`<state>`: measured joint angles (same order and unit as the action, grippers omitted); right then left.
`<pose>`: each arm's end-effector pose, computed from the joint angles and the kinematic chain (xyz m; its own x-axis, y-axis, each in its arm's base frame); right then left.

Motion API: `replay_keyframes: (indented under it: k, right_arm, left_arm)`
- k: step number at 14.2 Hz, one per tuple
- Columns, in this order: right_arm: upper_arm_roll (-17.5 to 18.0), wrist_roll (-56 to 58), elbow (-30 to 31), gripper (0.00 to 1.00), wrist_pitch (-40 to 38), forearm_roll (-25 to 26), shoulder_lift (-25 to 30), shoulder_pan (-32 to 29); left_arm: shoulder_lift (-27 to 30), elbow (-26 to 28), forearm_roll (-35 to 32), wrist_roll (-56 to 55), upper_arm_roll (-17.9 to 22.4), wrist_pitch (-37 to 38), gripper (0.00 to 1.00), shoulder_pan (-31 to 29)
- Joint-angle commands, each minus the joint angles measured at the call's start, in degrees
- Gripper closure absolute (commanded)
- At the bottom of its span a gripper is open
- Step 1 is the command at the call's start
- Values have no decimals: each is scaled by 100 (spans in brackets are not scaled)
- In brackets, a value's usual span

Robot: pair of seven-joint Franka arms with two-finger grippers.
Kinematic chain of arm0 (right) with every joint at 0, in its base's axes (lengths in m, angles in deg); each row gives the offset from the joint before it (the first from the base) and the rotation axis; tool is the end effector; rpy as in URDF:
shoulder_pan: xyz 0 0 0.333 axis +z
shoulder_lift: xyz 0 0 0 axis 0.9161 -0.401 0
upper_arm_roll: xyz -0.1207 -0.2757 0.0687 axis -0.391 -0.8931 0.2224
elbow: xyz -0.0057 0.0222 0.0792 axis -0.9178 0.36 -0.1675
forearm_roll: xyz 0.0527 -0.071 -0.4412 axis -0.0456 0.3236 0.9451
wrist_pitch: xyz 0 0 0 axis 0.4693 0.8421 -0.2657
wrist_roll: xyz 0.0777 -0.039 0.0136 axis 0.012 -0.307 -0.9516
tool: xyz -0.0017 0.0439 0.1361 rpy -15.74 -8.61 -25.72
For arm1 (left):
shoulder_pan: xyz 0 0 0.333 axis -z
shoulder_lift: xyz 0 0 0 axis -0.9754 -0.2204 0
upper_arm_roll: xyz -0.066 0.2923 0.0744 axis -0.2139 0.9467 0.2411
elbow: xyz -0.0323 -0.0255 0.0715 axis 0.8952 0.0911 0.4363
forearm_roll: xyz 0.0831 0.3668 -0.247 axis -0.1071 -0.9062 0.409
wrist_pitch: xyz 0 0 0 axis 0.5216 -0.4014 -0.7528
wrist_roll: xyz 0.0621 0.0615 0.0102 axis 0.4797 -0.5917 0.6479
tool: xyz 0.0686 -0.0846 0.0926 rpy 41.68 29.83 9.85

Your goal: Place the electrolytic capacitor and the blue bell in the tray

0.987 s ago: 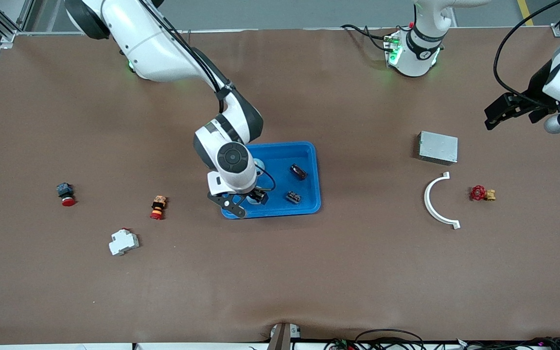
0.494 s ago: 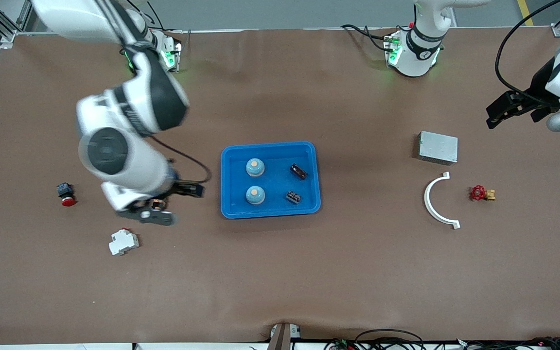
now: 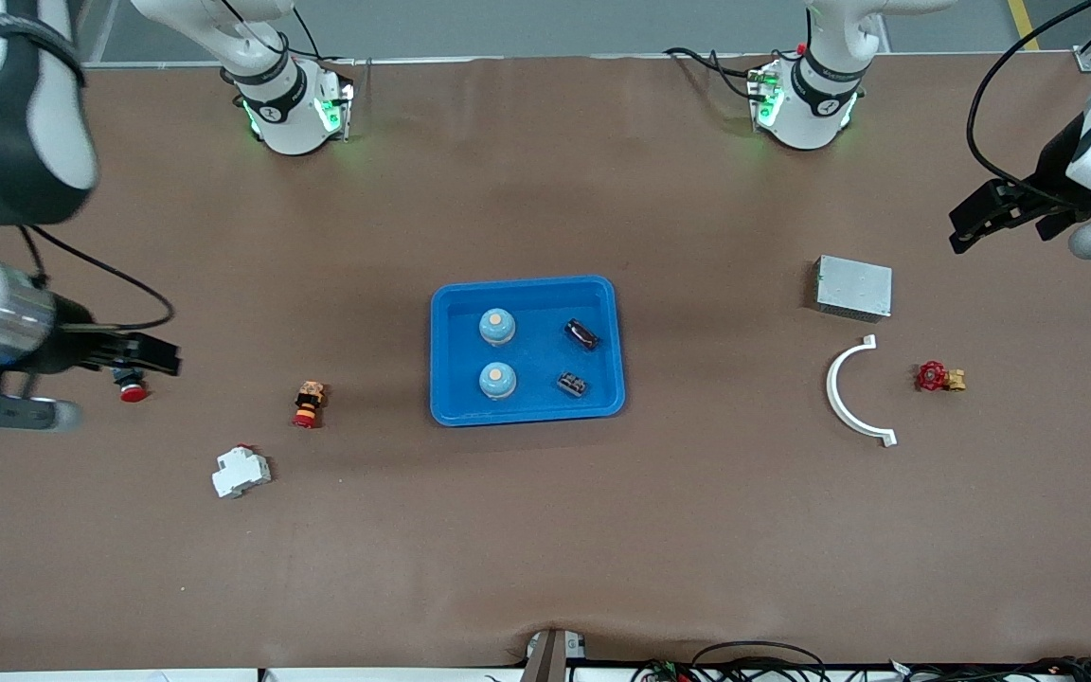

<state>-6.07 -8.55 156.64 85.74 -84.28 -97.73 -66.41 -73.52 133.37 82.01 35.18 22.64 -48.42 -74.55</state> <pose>0.7090 0.0367 0.5232 0.9934 -0.1040 -0.0486 -0.1040 -0.9946 0.0012 0.5967 -0.0664 0.6005 0.9906 0.1315 0.0367 0.1326 -0.9906 -0.0322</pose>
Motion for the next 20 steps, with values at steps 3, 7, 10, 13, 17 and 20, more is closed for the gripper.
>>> replay_keyframes:
  k: [3,7,10,13,17,20]
  right_arm:
    - [101,608,166,0,-240,-8,387,-504]
    - [110,618,683,0,-214,-113,887,-558]
    - [110,627,1245,0,-92,-140,1362,-567]
    - [110,627,2053,0,251,-175,2003,-558]
    - [127,627,2513,0,445,-297,2348,-505]
    - [128,627,2513,0,445,-377,2348,-505]
  left_arm:
    - [11,-123,55,161,29,90,0,-44]
    - [11,-115,47,161,21,99,0,-70]
    - [11,-97,47,179,12,99,0,-70]
    - [37,-132,135,196,-6,204,0,-70]
    - [37,-123,126,318,-23,301,0,-79]
    - [55,-132,143,898,12,310,0,-88]
